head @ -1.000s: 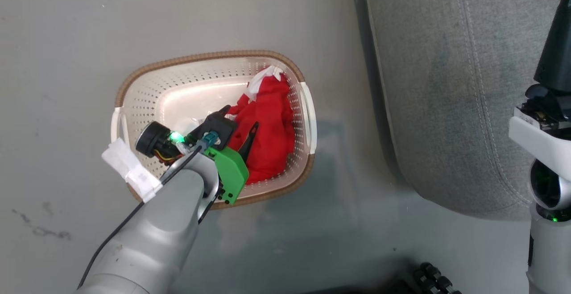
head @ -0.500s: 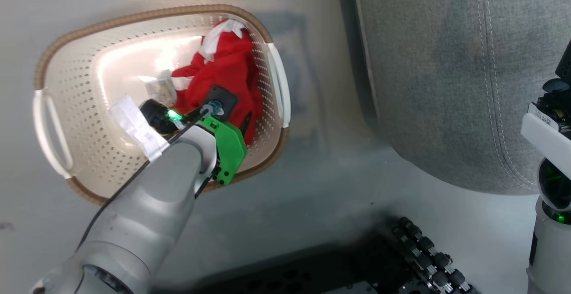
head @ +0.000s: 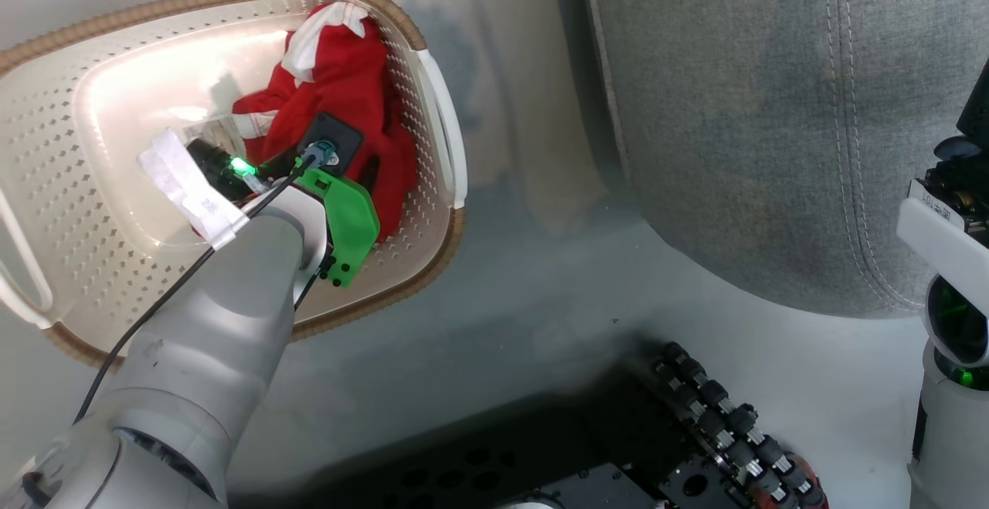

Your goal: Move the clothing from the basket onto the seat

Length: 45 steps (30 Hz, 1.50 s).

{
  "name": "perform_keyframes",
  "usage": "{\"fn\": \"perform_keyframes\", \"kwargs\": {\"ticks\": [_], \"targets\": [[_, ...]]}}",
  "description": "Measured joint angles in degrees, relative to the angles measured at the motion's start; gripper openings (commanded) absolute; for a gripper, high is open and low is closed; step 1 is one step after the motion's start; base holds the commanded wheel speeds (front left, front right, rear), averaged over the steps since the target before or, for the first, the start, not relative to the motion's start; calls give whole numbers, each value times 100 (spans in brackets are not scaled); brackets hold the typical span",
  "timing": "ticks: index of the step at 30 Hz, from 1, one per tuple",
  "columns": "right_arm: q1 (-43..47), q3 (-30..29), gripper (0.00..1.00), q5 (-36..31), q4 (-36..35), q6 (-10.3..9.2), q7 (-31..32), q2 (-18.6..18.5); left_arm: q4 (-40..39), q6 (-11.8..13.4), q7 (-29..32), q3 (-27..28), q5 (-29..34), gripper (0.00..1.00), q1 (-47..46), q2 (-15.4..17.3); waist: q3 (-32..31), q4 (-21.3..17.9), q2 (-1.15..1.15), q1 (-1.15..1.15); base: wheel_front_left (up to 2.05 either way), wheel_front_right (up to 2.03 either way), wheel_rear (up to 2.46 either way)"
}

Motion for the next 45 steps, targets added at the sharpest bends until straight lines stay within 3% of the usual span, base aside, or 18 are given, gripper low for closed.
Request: {"fn": "perform_keyframes", "kwargs": {"ticks": [3,4,5,6,15,23,33,45], "targets": [[0,-4,100,30,-11,1,0,1,16,-23,-58,-45,-3,100,-17,1,56,-56,0,0,0,0,0],[0,-12,100,38,-9,1,0,1,18,-48,-132,-90,-2,78,-23,1,71,-74,0,0,0,0,0],[0,-21,100,44,-9,1,0,1,13,-53,-226,-118,2,5,-32,0,80,-84,0,0,0,0,0],[0,-33,100,44,-4,0,0,1,11,-55,-298,-138,21,0,-52,-4,86,-91,0,0,0,0,0],[-10,-44,100,-34,100,0,0,3,-83,-80,-613,111,-491,0,-46,-33,-117,47,0,-1,0,0,0],[-54,119,100,-49,304,1,0,9,-788,-87,-720,438,-892,0,547,35,-721,232,0,0,0,0,0],[482,282,100,21,826,1,0,-47,-2272,-79,-734,1460,-478,0,1958,248,-1982,608,0,-1,0,0,0],[1339,648,100,309,1472,0,0,-96,-3555,-24,-733,2617,-11,0,3457,119,-3619,913,0,-1,0,0,0]]}}
